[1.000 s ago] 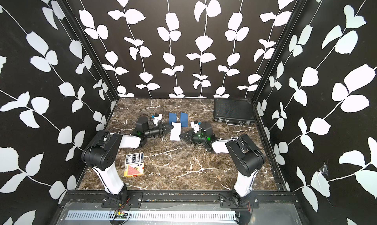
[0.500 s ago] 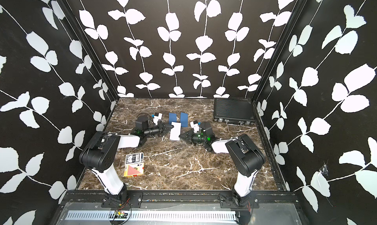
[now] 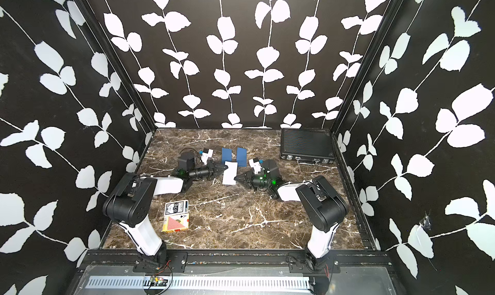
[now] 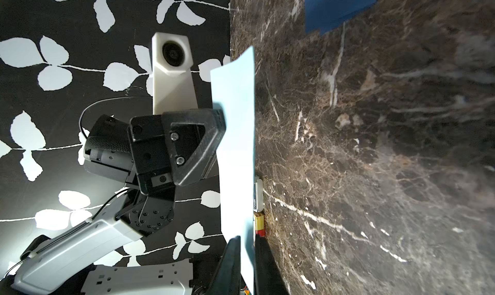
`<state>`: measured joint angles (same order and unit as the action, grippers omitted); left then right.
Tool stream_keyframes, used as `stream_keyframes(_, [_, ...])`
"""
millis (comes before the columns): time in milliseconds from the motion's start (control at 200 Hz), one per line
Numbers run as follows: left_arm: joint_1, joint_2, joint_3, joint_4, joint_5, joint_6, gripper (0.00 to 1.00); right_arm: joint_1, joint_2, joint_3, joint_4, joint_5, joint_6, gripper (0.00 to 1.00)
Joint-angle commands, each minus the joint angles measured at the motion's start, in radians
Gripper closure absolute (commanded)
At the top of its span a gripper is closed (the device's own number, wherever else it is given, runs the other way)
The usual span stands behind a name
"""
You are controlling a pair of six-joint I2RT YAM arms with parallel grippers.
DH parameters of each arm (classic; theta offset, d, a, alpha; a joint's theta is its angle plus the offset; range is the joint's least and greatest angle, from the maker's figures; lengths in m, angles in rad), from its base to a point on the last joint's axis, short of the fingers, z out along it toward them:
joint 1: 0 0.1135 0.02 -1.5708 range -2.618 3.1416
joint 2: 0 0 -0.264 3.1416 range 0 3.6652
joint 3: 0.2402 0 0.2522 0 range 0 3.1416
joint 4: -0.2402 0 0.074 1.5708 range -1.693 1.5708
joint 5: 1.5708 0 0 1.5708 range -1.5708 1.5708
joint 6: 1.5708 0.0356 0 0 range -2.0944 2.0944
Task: Fold the square paper along the opposite sides
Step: Smooth out the paper at the center of the board, then place the paper at the center of the board.
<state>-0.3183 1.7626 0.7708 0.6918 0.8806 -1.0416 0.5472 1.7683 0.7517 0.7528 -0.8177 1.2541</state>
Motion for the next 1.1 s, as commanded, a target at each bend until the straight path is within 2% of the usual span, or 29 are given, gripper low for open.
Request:
stream_keyframes(0, [-0.002, -0.053, 0.008, -0.011, 0.007, 0.028, 1.00, 0.010, -0.042, -0.025, 0.037, -0.006, -0.006, 0.91])
stream_keyframes(90, [-0.003, -0.056, 0.004, -0.009, 0.006, 0.030, 1.00, 0.011, -0.046, -0.026, 0.023, -0.001, -0.014, 1.00])
stream_keyframes(285, [-0.003, -0.076, 0.012, -0.065, -0.003, 0.065, 1.00, 0.011, -0.060, -0.010, -0.056, 0.000, -0.062, 1.00])
stream_keyframes(340, [-0.002, -0.085, 0.020, -0.102, -0.010, 0.087, 0.88, 0.005, -0.065, 0.007, -0.140, 0.000, -0.107, 1.00])
stream_keyframes(430, [0.002, -0.096, 0.050, -0.180, -0.019, 0.135, 0.62, -0.013, -0.069, 0.048, -0.253, -0.012, -0.192, 1.00])
stream_keyframes(555, [0.016, -0.108, 0.084, -0.275, -0.042, 0.197, 0.42, -0.065, -0.055, 0.130, -0.476, -0.023, -0.361, 1.00])
stream_keyframes(640, [0.023, -0.117, 0.086, -0.306, -0.056, 0.214, 0.40, -0.103, -0.025, 0.202, -0.635, -0.025, -0.478, 1.00])
stream_keyframes(710, [0.023, -0.127, 0.085, -0.343, -0.071, 0.235, 0.39, -0.125, 0.013, 0.244, -0.702, -0.031, -0.523, 1.00])
stream_keyframes(850, [0.024, -0.142, 0.086, -0.372, -0.080, 0.257, 0.39, -0.134, 0.092, 0.285, -0.702, -0.045, -0.515, 1.00])
stream_keyframes(1095, [0.025, -0.150, 0.085, -0.395, -0.084, 0.279, 0.39, -0.132, 0.136, 0.239, -0.659, -0.013, -0.463, 1.00])
